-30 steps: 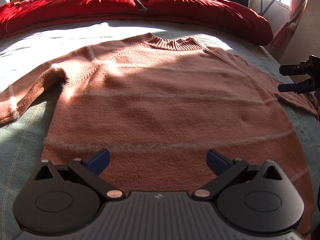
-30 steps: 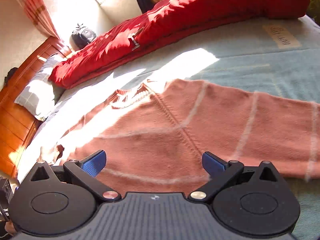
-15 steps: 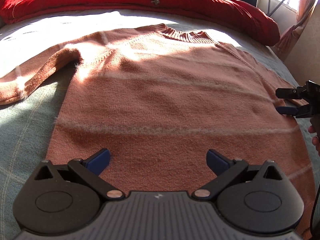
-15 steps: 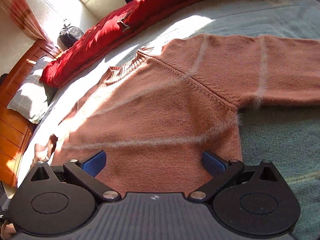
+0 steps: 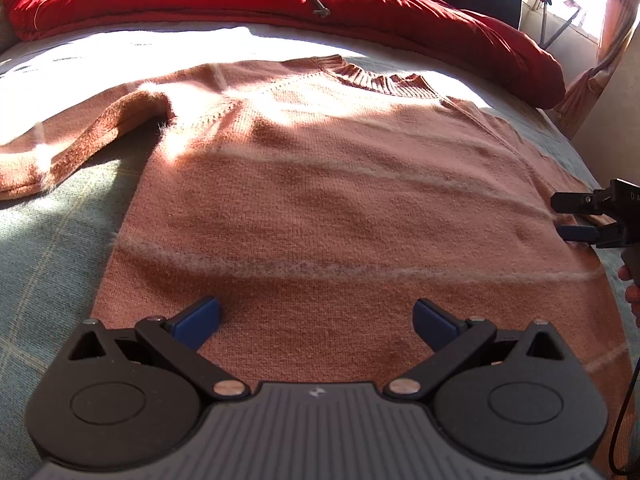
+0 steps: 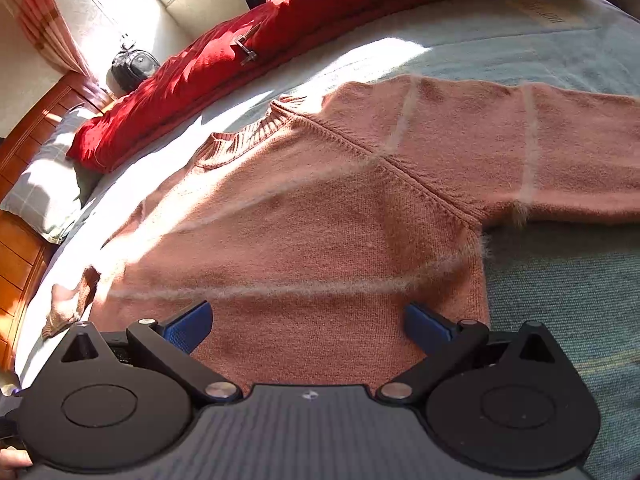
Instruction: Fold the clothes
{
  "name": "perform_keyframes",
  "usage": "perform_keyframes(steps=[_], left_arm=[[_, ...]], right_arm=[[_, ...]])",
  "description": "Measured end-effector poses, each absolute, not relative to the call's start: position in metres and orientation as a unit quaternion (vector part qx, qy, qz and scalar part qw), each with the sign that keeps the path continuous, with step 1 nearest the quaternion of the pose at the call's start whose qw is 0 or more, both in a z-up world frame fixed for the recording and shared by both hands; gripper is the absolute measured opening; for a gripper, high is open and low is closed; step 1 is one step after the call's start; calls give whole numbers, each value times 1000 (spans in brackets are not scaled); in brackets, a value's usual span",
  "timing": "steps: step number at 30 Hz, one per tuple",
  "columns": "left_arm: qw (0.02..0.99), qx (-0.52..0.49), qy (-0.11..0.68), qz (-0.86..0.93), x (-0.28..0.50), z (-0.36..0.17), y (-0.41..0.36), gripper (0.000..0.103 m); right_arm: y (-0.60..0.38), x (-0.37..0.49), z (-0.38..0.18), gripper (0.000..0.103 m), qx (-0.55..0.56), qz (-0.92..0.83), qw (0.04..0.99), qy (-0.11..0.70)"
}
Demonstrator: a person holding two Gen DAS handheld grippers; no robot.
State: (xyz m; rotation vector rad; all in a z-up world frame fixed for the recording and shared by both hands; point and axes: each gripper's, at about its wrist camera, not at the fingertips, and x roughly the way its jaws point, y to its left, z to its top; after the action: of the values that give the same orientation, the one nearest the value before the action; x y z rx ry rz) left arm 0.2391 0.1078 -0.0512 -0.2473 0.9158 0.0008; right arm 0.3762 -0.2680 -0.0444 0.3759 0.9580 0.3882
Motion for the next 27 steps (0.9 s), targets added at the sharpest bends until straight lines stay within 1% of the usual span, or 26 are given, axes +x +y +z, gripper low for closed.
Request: perform_keyframes(steps=[7,12,16,20,27], left_arm=[[882,-79,465,3,239,-47,98,102],[892,-72,447,7,196,-33,86,102],[877,-72,475,3,173,-46,83,102],[875,-79,477,22,161,-45,83,102],[869,-93,484,42,168,-47,86,102]], right_arm=[[-254,359,-42,103,106,183,869,448],[-238,333,-33,103,20,191,878,438],[-227,318,-36,103,-17,218,870,441],[-216,313,-43,103,-68,212,871,438],[-215,316,-45,103,-72,217,867,443]])
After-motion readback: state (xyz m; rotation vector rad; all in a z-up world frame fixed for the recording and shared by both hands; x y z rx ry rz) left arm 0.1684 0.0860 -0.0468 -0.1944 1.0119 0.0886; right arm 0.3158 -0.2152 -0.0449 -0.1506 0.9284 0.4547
